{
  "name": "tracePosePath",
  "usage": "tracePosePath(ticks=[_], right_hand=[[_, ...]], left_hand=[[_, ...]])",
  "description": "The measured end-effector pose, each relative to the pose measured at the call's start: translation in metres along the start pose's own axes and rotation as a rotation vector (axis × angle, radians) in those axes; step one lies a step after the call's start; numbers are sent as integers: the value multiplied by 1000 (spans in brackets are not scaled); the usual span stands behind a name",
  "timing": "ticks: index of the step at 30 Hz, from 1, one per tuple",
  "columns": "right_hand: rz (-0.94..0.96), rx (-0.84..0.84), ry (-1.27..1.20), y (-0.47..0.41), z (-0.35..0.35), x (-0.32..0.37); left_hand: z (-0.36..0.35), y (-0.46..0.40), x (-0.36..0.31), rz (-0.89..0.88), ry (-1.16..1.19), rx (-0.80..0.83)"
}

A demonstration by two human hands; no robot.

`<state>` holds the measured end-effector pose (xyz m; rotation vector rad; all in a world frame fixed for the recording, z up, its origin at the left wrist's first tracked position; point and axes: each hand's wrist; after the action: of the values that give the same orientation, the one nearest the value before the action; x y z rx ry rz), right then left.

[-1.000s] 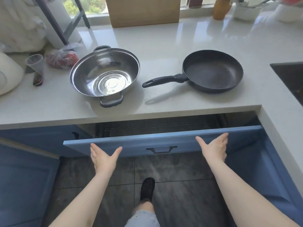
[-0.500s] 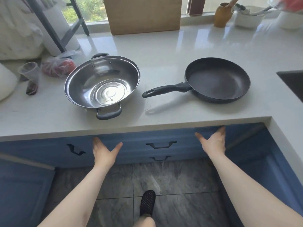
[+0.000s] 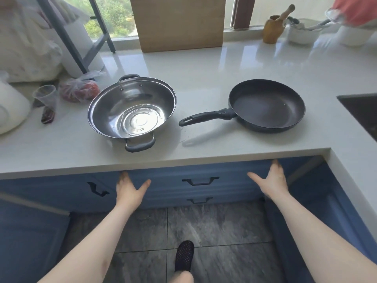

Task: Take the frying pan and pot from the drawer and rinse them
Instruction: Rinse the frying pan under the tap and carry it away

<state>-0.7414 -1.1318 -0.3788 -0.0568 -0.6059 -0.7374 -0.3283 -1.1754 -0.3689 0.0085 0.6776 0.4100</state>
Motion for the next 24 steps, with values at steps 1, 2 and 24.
tracePosePath(ticks=[1,2,24], right_hand=[[6,11,-9,5,6,-1],[5,20,-22,10,13,-3],[114,-124,-106,45,214,-8]], left_hand=[[4,5,-2,-29,-8,7],[7,11,-5,-54,-14,17],[34,105,-198,-606,36,140]])
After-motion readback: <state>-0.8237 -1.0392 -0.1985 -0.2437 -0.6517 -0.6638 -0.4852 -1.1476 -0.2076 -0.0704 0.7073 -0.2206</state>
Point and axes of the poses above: each hand's wrist, its own y-axis away from the middle knuckle, its own z-axis out of the back of the hand, x = y × z, and after that the axes turned 9 degrees about -x, right-handed
